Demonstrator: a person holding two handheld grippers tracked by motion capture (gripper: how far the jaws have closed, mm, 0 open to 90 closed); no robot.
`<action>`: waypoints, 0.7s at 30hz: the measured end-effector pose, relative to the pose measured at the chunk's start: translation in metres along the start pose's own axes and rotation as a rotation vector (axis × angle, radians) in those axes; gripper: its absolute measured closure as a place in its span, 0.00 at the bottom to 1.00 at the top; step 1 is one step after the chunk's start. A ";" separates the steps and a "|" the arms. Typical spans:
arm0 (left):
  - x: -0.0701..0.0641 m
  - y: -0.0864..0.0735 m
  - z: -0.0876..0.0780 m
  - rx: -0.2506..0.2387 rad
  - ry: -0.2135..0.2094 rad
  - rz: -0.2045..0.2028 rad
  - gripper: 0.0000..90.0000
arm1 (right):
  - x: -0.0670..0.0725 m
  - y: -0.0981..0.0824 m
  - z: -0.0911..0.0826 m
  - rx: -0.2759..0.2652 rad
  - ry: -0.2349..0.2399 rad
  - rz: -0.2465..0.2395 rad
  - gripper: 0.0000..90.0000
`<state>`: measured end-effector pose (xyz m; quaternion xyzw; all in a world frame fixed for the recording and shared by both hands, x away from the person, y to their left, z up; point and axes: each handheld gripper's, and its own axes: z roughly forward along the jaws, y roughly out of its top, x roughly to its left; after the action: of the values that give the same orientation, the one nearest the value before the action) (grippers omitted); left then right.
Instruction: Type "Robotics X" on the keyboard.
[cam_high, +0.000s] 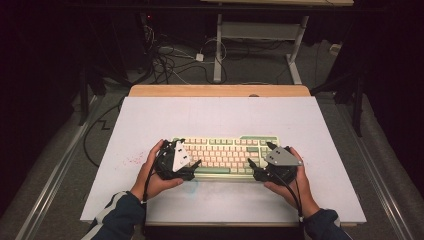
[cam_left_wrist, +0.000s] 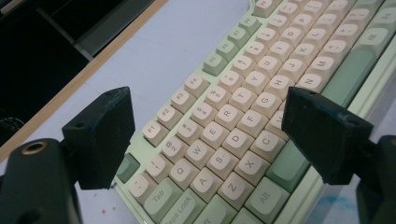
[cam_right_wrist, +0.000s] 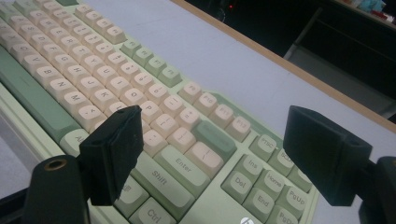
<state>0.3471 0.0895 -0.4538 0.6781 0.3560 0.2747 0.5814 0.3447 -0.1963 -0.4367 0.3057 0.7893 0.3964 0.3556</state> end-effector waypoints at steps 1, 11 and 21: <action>0.000 0.000 -0.001 -0.002 -0.001 -0.001 0.18 | 0.000 0.000 -0.001 -0.001 -0.002 -0.002 0.23; -0.002 -0.003 -0.007 -0.011 -0.009 0.019 0.18 | -0.001 -0.002 -0.007 -0.006 0.000 -0.009 0.23; -0.002 -0.004 -0.018 -0.034 -0.011 0.033 0.18 | 0.001 -0.005 -0.014 -0.015 -0.001 -0.028 0.23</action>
<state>0.3312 0.0986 -0.4545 0.6754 0.3370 0.2865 0.5902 0.3322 -0.2038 -0.4354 0.2923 0.7905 0.3970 0.3635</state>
